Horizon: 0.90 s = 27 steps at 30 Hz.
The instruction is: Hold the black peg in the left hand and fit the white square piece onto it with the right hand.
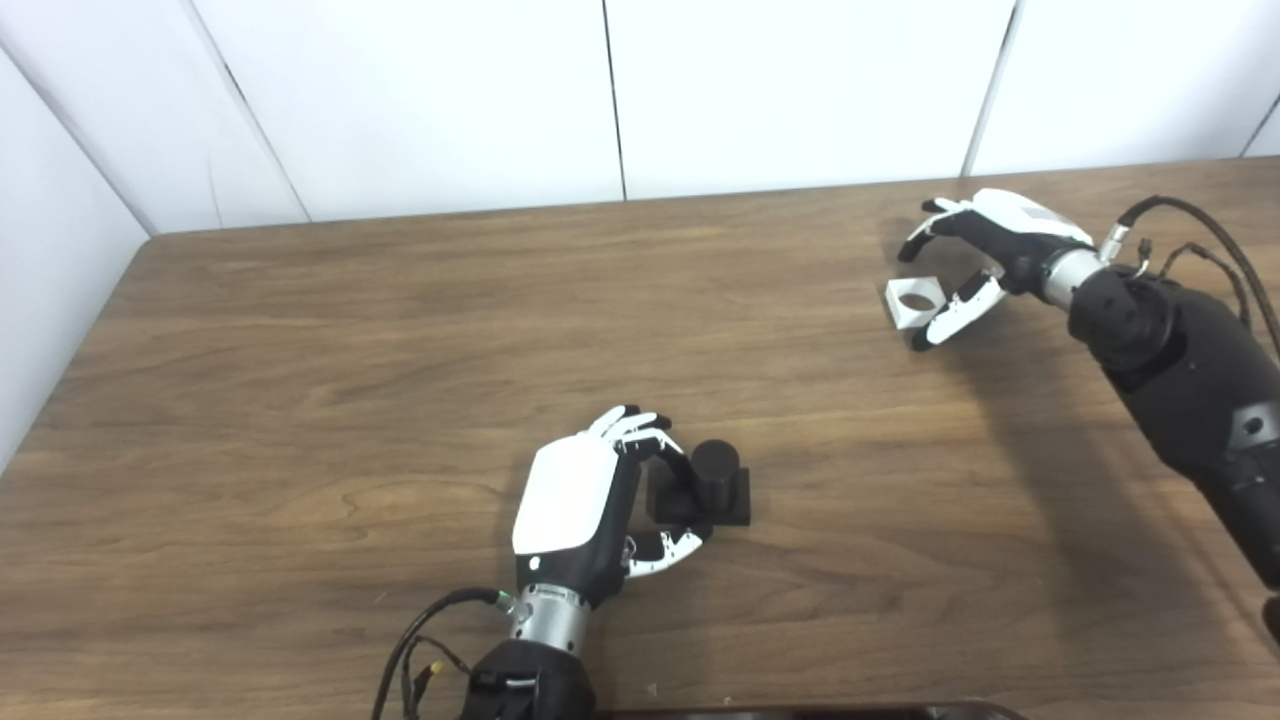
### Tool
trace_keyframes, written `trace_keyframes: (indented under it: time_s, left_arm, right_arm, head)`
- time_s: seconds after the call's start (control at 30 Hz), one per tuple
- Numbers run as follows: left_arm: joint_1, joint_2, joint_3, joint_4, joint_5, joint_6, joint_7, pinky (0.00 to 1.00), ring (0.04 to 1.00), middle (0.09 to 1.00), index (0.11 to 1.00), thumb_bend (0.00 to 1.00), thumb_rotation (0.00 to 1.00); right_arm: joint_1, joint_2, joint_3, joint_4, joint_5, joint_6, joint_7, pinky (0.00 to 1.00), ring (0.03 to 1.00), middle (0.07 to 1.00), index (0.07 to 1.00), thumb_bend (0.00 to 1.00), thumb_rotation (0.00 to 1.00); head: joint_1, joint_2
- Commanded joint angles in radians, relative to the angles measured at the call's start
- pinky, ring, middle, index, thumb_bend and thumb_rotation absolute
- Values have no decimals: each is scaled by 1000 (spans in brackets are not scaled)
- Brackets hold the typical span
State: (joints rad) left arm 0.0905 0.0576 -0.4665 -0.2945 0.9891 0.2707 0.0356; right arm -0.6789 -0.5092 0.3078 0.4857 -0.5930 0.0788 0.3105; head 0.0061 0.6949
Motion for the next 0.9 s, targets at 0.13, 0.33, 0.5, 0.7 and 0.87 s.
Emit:
trace_keyframes:
  time_s: [0.13, 0.33, 0.5, 0.7, 0.87]
  left_arm:
    - [12, -15, 2, 2, 4, 3, -17, 814, 903, 815, 488, 518, 80]
    - [14, -18, 8, 2, -8, 1, -17, 802, 910, 820, 488, 518, 79]
    - [14, -21, 13, 1, -15, -1, -15, 815, 912, 819, 488, 518, 78]
    - [11, -21, 14, 3, -19, -6, -9, 818, 911, 818, 488, 519, 78]
    - [11, -22, 14, 1, -21, -7, -9, 821, 913, 819, 488, 518, 79]
  right_arm:
    - [-74, 8, 3, 15, -1, -20, -18, 983, 1000, 966, 721, 936, 222]
    - [-83, 11, 11, 32, -2, -26, -15, 965, 1000, 963, 718, 924, 221]
    - [-91, 9, 17, 46, -4, -31, -16, 979, 1000, 957, 675, 907, 213]
    - [-89, 5, 14, 47, 10, -47, -14, 956, 1000, 939, 605, 884, 164]
    - [-84, 2, 13, 44, 23, -59, -15, 918, 995, 923, 495, 544, 144]
  head:
    - [3, 3]
    - [3, 3]
    - [3, 3]
    - [2, 8]
    - [2, 8]
